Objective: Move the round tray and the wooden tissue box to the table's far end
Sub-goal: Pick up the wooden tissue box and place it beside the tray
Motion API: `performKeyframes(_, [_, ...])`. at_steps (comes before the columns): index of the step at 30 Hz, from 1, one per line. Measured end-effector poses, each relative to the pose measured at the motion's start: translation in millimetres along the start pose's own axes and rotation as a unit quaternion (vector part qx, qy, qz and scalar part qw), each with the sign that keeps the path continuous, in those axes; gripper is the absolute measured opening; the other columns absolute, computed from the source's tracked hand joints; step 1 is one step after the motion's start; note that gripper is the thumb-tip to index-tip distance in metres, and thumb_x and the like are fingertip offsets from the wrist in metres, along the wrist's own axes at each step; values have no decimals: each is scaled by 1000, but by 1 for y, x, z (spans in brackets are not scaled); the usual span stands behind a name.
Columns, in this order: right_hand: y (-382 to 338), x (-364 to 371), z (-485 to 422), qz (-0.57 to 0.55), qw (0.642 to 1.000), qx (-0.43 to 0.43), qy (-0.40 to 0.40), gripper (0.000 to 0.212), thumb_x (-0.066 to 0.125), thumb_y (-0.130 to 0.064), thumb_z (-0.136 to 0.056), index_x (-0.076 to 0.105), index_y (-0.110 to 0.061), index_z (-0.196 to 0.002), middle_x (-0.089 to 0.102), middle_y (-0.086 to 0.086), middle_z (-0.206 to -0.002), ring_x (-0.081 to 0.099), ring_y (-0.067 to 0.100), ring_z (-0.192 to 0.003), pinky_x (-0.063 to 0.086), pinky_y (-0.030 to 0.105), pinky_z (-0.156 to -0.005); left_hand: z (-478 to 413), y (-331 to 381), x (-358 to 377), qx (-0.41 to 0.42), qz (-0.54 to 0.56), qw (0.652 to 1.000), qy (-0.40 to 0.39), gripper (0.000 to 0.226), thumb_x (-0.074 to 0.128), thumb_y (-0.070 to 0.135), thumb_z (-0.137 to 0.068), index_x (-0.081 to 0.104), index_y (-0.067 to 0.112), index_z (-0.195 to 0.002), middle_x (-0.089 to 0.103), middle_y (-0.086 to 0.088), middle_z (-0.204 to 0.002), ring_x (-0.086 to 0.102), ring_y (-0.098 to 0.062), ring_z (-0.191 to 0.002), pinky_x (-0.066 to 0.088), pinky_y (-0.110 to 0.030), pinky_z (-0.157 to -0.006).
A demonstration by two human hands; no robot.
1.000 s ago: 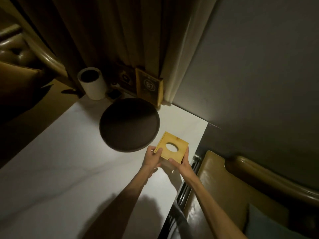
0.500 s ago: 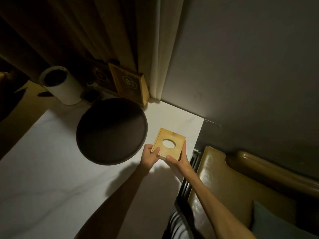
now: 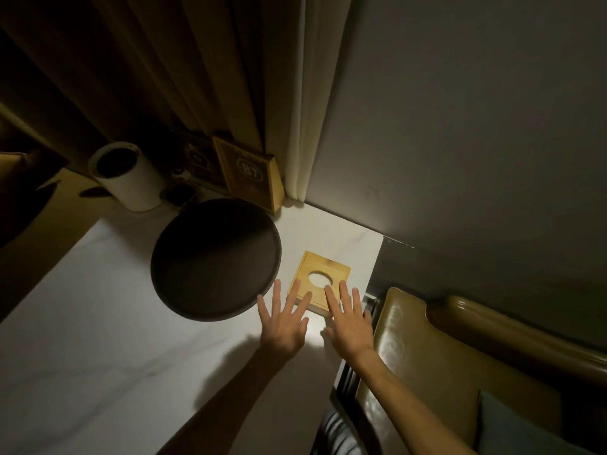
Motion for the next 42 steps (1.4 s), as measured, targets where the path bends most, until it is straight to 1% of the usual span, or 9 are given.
performKeyframes(4, [1, -17, -7, 56, 998, -1, -24, 82, 49, -41, -102, -8, -32, -160, -14, 5, -169, -10, 33, -156, 20, 56, -121, -5, -6, -4, -10, -20, 1000, -20, 62, 19, 53, -96, -13, 45, -149, -18, 9, -162, -22, -35, -148, -14, -75, -107])
performKeyframes(7, [1, -31, -21, 74, 996, 1, -39, 78, 46, -36, -104, -8, -30, -160, -12, 7, -169, -5, 33, -156, 23, 53, -121, -18, -6, -14, -2, -13, 1000, -14, 63, 24, 50, -97, -13, 46, -149, -17, 9, -163, -21, -35, -148, -12, -78, -105])
performKeyframes(10, [1, -45, -41, 69, 996, 18, -57, 84, 54, -27, -102, -7, -29, -160, -13, 7, -169, 1, 32, -157, 24, 53, -121, -42, -5, -24, 0, -7, 1000, -10, 65, 27, 49, -97, -11, 45, -149, -16, 7, -163, -20, -35, -148, -11, -79, -104])
performKeyframes(14, [3, -70, -75, 69, 995, 33, -67, 95, 64, -16, -94, -2, -29, -161, -11, 7, -169, 18, 34, -153, 38, 52, -114, -85, 0, -39, -12, 18, 999, -34, 63, 33, 44, -97, -3, 46, -150, -10, 6, -165, -18, -38, -148, -14, -79, -102])
performKeyframes(18, [11, -91, -106, 66, 994, 46, -72, 95, 64, -10, -92, 1, -31, -160, -11, 4, -169, 38, 33, -143, 46, 50, -107, -122, 6, -48, -23, 45, 998, -43, 62, 37, 37, -98, 4, 47, -150, -8, 8, -165, -17, -39, -148, -13, -79, -102])
performKeyframes(23, [22, -110, -134, 48, 995, 60, -68, 86, 55, -11, -98, 0, -33, -160, -14, 1, -169, 60, 34, -121, 51, 41, -92, -160, 10, -58, -32, 58, 997, -44, 57, 31, 51, -98, 3, 51, -148, -9, 10, -164, -18, -40, -148, -13, -81, -101])
performKeyframes(28, [28, -120, -149, 45, 996, 56, -54, 82, 55, -17, -100, 2, -33, -161, -11, 3, -170, 64, 31, -114, 49, 34, -83, -176, 16, -67, -26, 54, 998, -29, 59, 28, 58, -96, 4, 50, -149, -10, 10, -164, -17, -39, -148, -11, -79, -103])
performKeyframes(35, [31, -120, -149, 40, 996, 51, -56, 82, 56, -26, -99, 3, -36, -160, -10, 1, -170, 64, 31, -113, 52, 37, -87, -175, 17, -58, -34, 81, 996, -17, 65, 30, 59, -94, -3, 49, -149, -15, 9, -164, -17, -38, -149, -11, -78, -104])
performKeyframes(42, [43, -111, -137, 37, 995, 72, -52, 84, 55, -21, -99, -1, -40, -159, -13, -2, -169, 65, 29, -113, 52, 39, -88, -168, 31, -49, -43, 79, 995, -43, 71, 32, 62, -91, -8, 49, -147, -19, 8, -163, -21, -38, -148, -14, -80, -102])
Point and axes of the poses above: each hand's wrist, its own z-axis away from the middle knuckle, its own x-axis out of the palm, y = z × x, the point moved 4 cm from there along -z, towards the middle knuckle
